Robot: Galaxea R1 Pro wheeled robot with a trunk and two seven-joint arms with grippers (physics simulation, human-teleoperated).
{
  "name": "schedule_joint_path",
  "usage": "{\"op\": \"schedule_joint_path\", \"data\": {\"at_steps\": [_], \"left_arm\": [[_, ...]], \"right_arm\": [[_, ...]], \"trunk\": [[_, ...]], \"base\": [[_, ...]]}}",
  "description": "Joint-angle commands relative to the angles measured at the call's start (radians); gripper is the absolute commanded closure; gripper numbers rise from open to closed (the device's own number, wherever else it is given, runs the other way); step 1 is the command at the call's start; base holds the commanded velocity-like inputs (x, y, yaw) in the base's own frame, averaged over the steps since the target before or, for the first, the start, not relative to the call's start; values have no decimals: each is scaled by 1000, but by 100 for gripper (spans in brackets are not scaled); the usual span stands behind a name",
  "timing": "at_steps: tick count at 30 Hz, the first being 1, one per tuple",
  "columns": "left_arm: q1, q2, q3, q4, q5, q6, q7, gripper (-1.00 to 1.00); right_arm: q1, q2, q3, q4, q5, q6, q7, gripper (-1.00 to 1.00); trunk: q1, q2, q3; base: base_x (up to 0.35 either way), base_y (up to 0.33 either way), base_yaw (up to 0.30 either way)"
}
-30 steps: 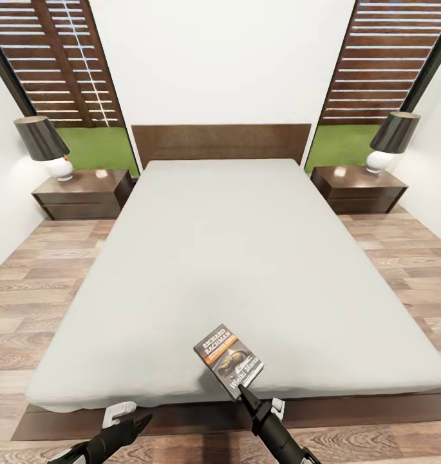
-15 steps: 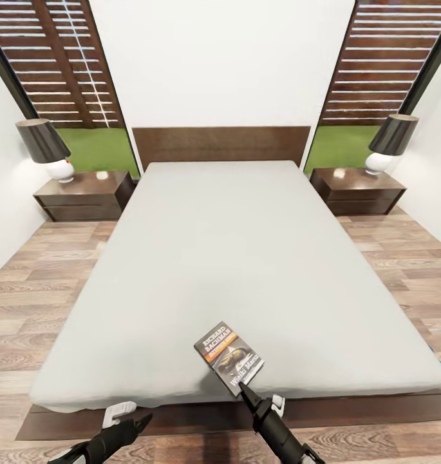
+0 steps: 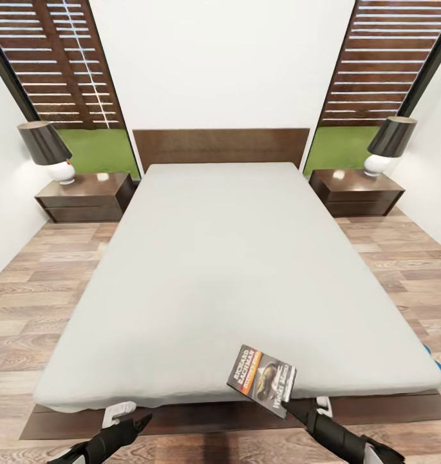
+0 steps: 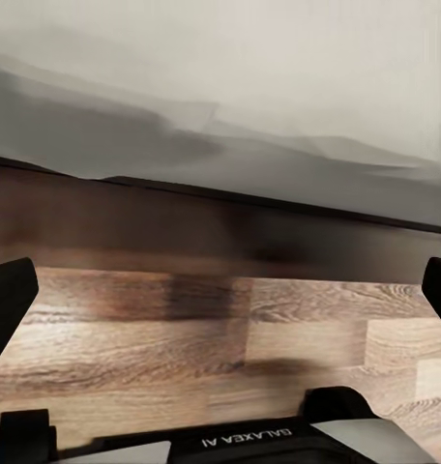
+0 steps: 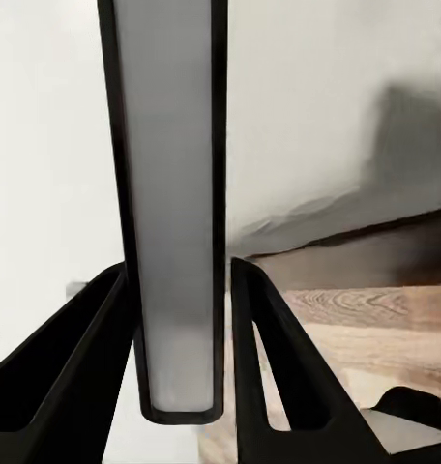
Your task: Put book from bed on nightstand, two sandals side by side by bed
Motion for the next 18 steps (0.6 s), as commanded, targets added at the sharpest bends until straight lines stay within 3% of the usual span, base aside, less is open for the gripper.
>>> {"op": "schedule_joint_path", "data": {"at_steps": [1, 3, 6, 11, 18], "left_arm": [[-1, 0, -9, 2, 7, -6, -2, -100], [-1, 0, -9, 2, 7, -6, -2, -100], [-1, 0, -9, 3, 7, -6, -3, -100], [-1, 0, -9, 3, 7, -6, -3, -100], [-1, -1, -10, 3, 8, -6, -3, -100]], "right_arm": [[2, -37, 2, 3, 1, 13, 39, 100], [3, -62, 3, 16, 6, 11, 128, 100], [4, -76, 3, 73, 10, 0, 240, 100], [4, -80, 3, 150, 11, -24, 267, 100], [4, -80, 3, 212, 11, -122, 272, 100]], "trunk": [[-4, 7, 3], [-12, 21, 9], [-23, 42, 18], [-42, 77, 34], [-61, 112, 50]], "base": [[0, 0, 0], [0, 0, 0], [0, 0, 0], [0, 0, 0], [0, 0, 0]]}}
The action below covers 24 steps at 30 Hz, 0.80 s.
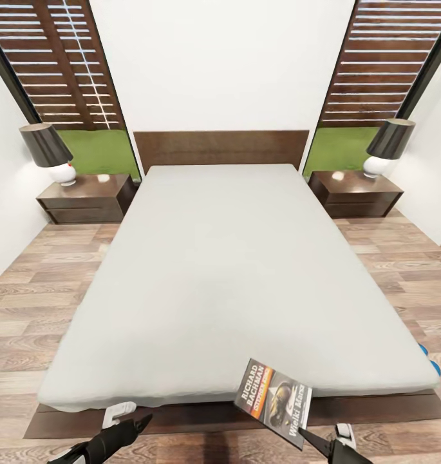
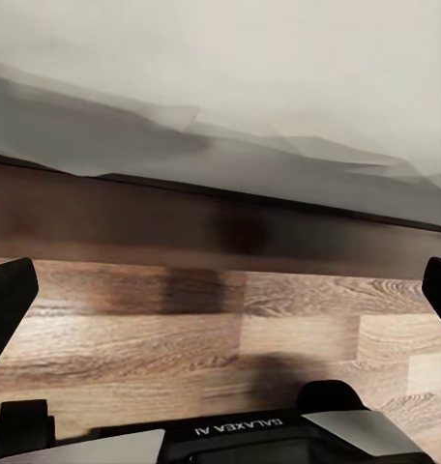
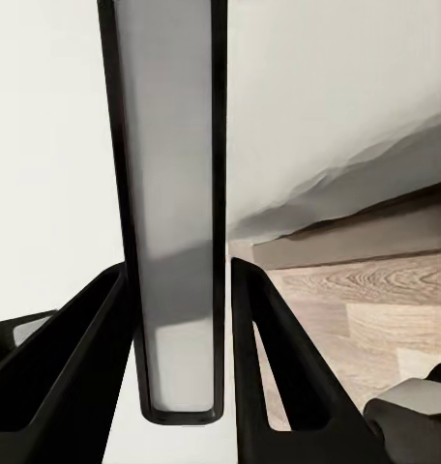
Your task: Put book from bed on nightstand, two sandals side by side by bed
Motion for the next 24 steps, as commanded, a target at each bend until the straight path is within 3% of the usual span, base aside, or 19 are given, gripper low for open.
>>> {"op": "schedule_joint_path", "data": {"at_steps": [1, 7, 13, 24], "left_arm": [[-1, 0, -9, 1, 7, -6, -2, -100], [-1, 0, -9, 3, 9, -6, -2, -100], [0, 0, -9, 7, 10, -6, -1, -100], [10, -13, -9, 8, 10, -6, 2, -100]], "right_arm": [[0, 0, -7, 2, 5, 8, 4, 100], [0, -1, -7, 8, 5, -13, -4, 100], [0, -1, -7, 8, 5, -83, -8, 100], [0, -1, -7, 8, 5, -95, -10, 100]], "trunk": [[0, -1, -1], [0, -1, 3], [0, -1, 12], [0, -1, 30]], "base": [[0, 0, 0], [0, 0, 0], [0, 0, 0], [0, 0, 0]]}}
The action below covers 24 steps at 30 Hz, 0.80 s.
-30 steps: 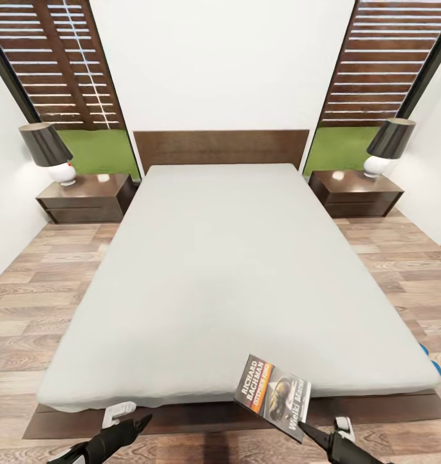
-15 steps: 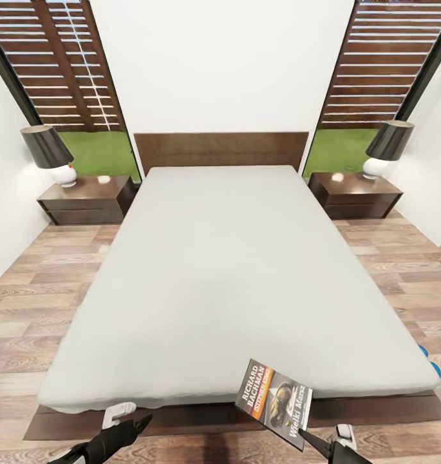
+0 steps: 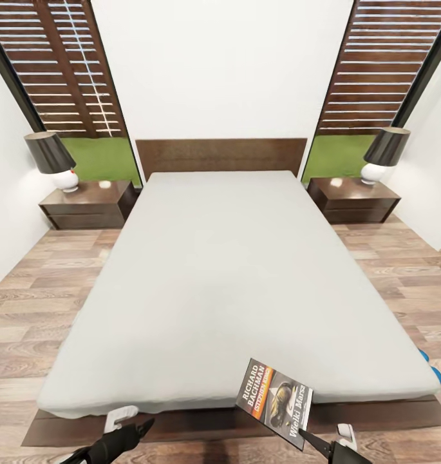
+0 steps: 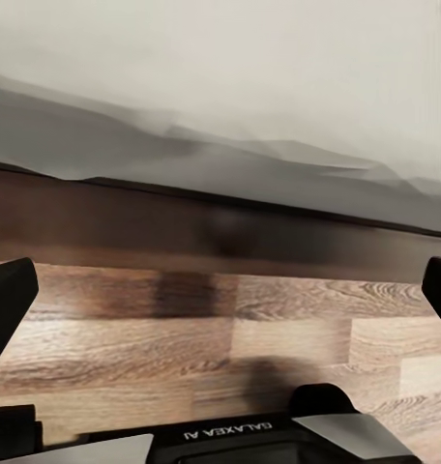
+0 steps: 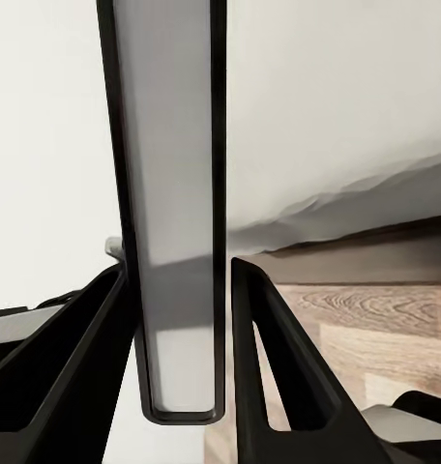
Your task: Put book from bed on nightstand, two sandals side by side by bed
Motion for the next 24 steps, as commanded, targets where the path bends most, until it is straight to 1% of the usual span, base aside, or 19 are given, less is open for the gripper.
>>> {"op": "schedule_joint_path", "data": {"at_steps": [1, 24], "left_arm": [[-1, -1, -9, 1, 7, -6, -2, -100], [0, -4, -9, 1, 7, -6, -2, -100]], "right_arm": [[-1, 0, -8, 0, 6, 5, 3, 100], [-1, 0, -8, 0, 6, 3, 3, 100]], "trunk": [[0, -1, 1], [0, -1, 38]], "base": [[0, 0, 0], [0, 0, 0]]}}
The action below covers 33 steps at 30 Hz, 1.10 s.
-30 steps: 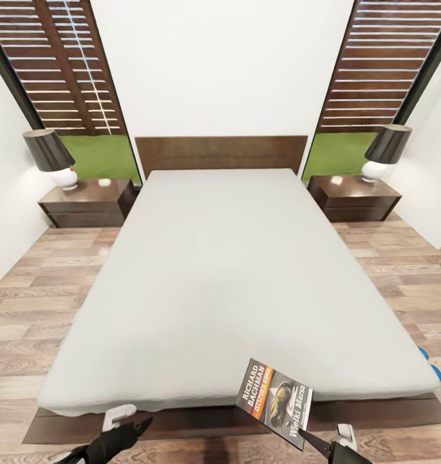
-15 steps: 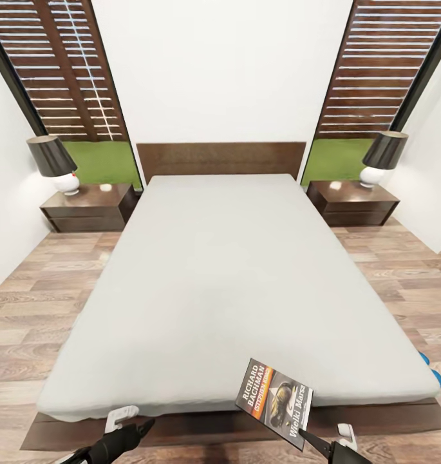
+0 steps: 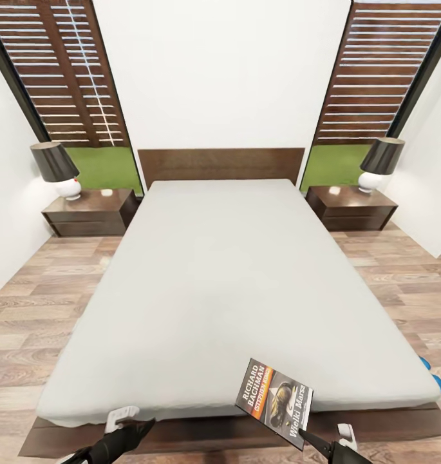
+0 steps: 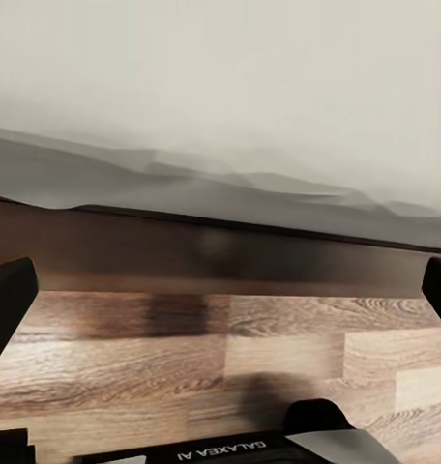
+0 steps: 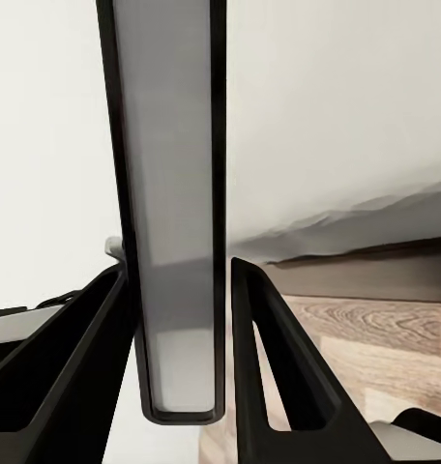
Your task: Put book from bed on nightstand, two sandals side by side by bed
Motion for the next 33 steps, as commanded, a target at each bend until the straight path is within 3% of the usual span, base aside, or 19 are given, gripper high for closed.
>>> {"op": "schedule_joint_path", "data": {"at_steps": [1, 33], "left_arm": [[-1, 0, -9, 1, 7, -6, -2, -100], [2, -4, -9, 1, 7, -5, -2, -100]], "right_arm": [[-1, 0, -8, 0, 6, 5, 3, 100], [-1, 0, -8, 0, 6, 5, 3, 100]], "trunk": [[0, -1, 1], [0, -1, 53]], "base": [[0, 0, 0], [0, 0, 0]]}}
